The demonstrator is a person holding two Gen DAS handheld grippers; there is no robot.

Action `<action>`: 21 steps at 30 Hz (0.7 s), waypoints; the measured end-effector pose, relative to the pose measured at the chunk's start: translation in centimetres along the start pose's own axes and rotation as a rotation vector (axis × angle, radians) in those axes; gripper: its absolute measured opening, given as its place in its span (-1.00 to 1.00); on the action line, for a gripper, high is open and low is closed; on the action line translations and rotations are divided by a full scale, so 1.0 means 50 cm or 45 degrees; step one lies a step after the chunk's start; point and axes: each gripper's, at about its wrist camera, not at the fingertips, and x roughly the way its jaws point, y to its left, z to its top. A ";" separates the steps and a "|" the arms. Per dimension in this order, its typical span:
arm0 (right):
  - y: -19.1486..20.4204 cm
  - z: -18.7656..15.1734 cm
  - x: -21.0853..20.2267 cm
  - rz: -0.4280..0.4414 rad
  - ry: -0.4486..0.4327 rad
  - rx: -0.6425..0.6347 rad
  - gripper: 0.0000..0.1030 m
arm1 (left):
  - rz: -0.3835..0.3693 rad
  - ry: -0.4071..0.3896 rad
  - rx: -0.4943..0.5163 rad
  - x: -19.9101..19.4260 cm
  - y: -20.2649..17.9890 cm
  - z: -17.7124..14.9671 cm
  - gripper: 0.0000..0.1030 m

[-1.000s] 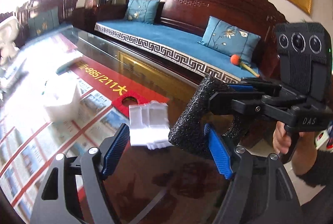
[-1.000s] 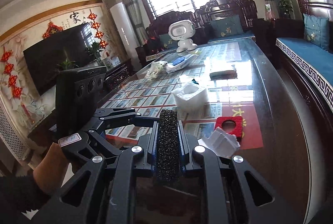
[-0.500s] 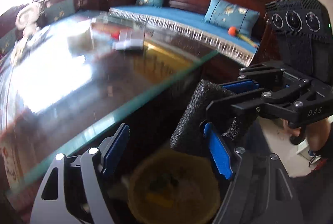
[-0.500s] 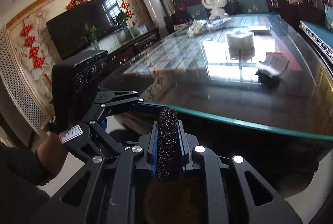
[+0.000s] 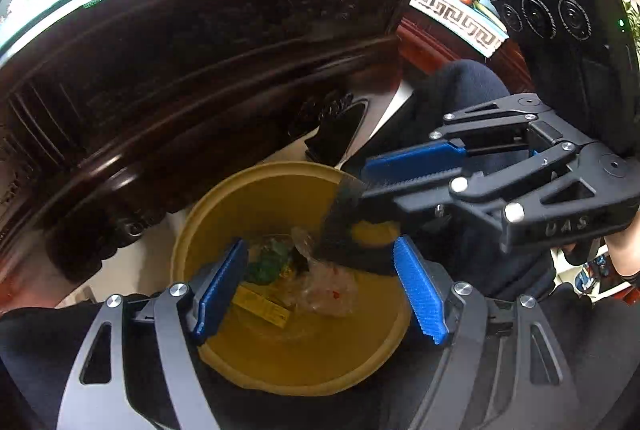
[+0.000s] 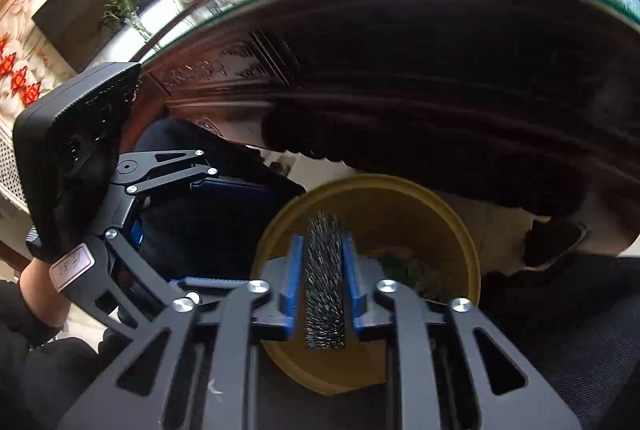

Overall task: Collect trash
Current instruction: 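Open both grippers to drop the paper and foam into the bucket, then grasp the white folded paper card with the left gripper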

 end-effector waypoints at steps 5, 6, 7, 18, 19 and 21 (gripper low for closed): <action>0.000 -0.003 -0.013 -0.008 -0.024 0.030 -0.20 | 0.017 -0.001 0.024 -0.004 -0.010 0.003 0.53; -0.008 0.000 -0.018 -0.003 -0.035 0.035 -0.20 | 0.018 -0.005 0.028 -0.005 -0.007 0.002 0.53; -0.010 0.004 -0.026 0.000 -0.051 0.038 -0.20 | 0.020 -0.016 0.032 -0.008 -0.006 0.007 0.53; -0.018 0.125 -0.217 -0.133 -0.465 -0.063 0.14 | 0.130 -0.399 0.056 -0.171 -0.001 0.170 0.90; -0.025 0.142 -0.231 -0.161 -0.499 -0.066 0.23 | 0.136 -0.429 0.052 -0.180 0.002 0.192 0.92; -0.048 0.183 -0.256 -0.197 -0.557 -0.048 0.23 | 0.168 -0.471 0.021 -0.189 0.017 0.241 0.92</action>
